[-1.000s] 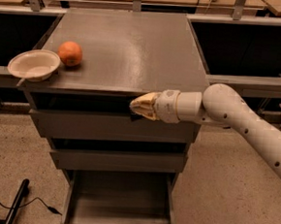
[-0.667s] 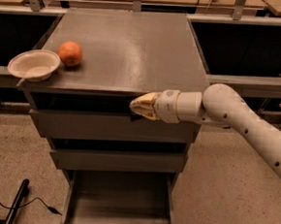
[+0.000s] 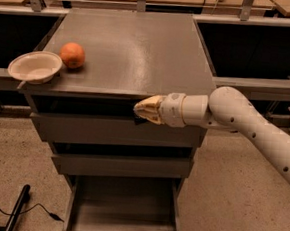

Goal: Pick rxbar blueberry from bottom drawer and place on counter

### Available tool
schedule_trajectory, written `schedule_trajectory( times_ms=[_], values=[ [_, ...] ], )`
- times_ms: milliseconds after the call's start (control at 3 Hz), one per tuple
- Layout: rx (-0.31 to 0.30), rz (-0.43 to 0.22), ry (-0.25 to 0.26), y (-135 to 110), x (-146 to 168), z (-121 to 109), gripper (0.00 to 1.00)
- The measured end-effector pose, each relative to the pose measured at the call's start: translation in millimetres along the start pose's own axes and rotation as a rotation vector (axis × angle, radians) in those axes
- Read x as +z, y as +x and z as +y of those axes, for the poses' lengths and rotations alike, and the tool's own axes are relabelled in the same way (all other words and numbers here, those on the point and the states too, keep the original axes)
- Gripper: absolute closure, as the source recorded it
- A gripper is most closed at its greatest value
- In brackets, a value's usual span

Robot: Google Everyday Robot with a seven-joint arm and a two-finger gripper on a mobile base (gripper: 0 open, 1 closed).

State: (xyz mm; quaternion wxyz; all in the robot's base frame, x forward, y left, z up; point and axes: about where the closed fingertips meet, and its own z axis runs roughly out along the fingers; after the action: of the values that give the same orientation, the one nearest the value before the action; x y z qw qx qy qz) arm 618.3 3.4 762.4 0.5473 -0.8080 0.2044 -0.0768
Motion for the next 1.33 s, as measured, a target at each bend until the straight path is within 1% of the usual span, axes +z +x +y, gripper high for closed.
schedule_trajectory(
  times_ms=[333,667,1000,1333],
  values=[
    [0.0,0.0,0.0,0,0,0,0.86],
    [-0.02,0.025,-0.068,-23,-16,-7,1.0],
    [-0.061,0.056,-0.15,-60,-48,-25,1.0],
    [-0.048,0.065,-0.16,-75,-77,-39,1.0]
  ],
)
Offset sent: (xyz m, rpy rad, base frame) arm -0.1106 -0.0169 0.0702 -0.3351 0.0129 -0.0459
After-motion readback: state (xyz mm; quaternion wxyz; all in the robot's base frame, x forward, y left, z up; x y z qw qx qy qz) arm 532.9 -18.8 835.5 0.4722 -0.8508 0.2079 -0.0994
